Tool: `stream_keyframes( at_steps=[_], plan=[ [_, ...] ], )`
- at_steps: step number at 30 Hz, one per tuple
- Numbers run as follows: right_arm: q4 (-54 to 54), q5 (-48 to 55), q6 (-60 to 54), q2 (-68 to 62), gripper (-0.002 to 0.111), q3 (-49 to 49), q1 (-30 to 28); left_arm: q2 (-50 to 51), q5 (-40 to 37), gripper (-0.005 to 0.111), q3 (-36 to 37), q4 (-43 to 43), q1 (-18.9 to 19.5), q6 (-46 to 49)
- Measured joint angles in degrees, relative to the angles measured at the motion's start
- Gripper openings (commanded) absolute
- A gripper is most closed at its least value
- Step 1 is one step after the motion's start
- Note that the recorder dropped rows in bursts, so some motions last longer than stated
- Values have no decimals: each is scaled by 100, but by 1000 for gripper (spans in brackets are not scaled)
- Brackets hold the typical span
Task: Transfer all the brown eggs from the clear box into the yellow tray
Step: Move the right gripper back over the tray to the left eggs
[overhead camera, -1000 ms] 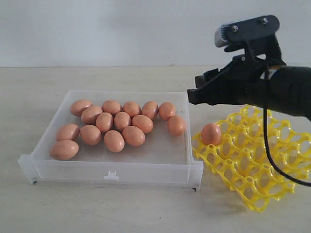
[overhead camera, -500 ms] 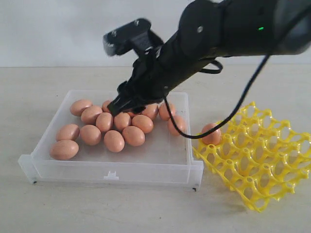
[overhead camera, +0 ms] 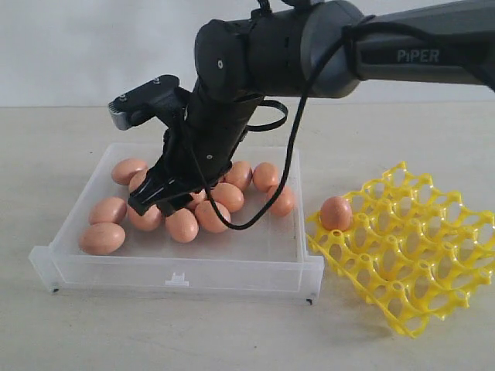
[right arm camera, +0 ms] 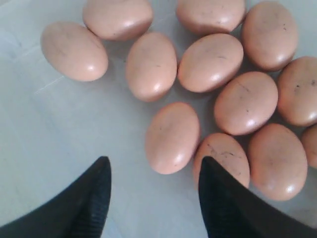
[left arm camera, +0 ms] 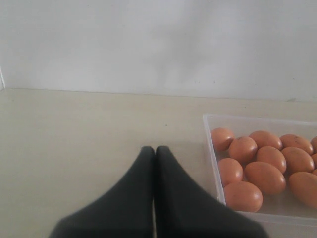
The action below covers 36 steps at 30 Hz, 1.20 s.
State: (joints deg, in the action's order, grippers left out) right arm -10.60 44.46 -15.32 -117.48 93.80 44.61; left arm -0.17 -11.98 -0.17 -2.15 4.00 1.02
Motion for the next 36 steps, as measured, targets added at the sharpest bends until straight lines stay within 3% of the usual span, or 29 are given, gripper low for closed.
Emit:
stream_keyframes(
  at_steps=[10, 23, 28, 36],
  plan=[
    [112, 579, 928, -485, 51, 317, 119, 0, 0, -4, 0, 0, 0, 0],
    [172, 116, 1193, -596, 51, 321, 119, 0, 0, -4, 0, 0, 0, 0],
    [212, 103, 1217, -885, 61, 345, 119, 0, 0, -4, 0, 0, 0, 0],
    [307, 91, 1217, -1116, 61, 718, 133, 0, 0, -4, 0, 0, 0, 0]
  ],
)
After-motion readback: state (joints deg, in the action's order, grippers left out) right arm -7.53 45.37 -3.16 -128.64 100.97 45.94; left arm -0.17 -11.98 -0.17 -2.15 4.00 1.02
